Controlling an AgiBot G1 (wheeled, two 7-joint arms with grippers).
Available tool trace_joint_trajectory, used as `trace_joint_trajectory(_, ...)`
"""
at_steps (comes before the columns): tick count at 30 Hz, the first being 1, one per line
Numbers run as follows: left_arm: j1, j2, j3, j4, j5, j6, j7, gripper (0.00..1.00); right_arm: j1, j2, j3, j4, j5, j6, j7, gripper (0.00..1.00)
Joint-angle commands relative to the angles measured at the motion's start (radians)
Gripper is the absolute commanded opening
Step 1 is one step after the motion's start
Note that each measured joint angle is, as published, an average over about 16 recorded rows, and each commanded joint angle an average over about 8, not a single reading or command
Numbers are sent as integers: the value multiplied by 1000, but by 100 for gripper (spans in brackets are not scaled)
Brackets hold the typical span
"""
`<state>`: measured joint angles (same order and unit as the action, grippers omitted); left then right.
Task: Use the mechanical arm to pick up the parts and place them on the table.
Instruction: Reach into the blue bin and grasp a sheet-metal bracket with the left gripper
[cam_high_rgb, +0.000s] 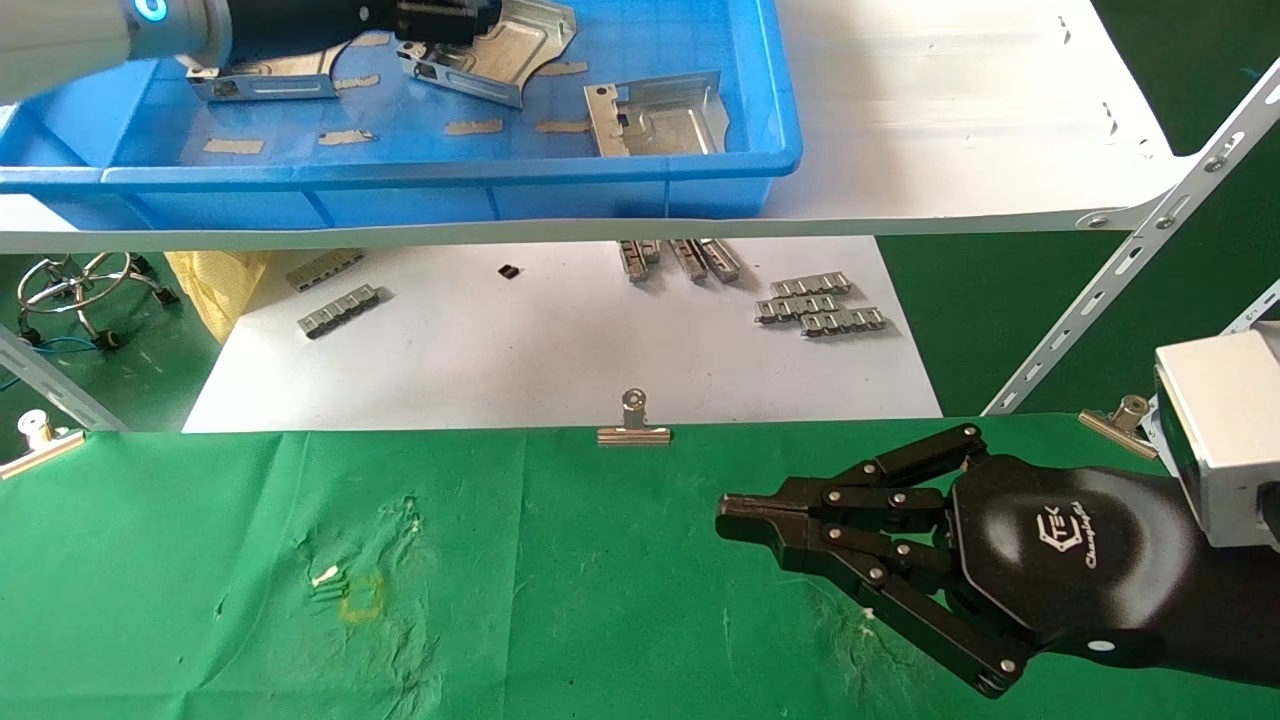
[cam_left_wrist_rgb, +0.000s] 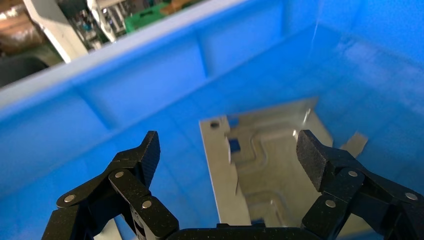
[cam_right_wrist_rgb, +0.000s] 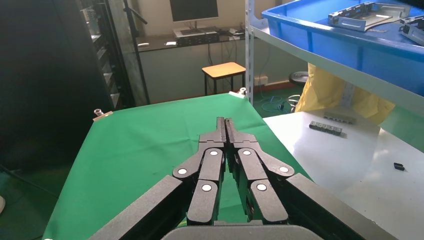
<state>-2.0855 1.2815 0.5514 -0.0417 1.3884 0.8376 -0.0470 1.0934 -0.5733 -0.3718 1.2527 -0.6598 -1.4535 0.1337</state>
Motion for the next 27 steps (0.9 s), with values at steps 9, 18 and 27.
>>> trace_joint_trajectory(9, -15, 18, 20, 50, 29, -16, -37, 0, 0, 0, 0, 0, 0, 0, 0, 100)
trace_joint_trajectory(18, -13, 17, 22, 55, 32, -30, -59, 0, 0, 0, 0, 0, 0, 0, 0, 100)
trace_joint_trajectory(27, -8, 22, 25, 51, 36, -57, -70, 0, 0, 0, 0, 0, 0, 0, 0, 100)
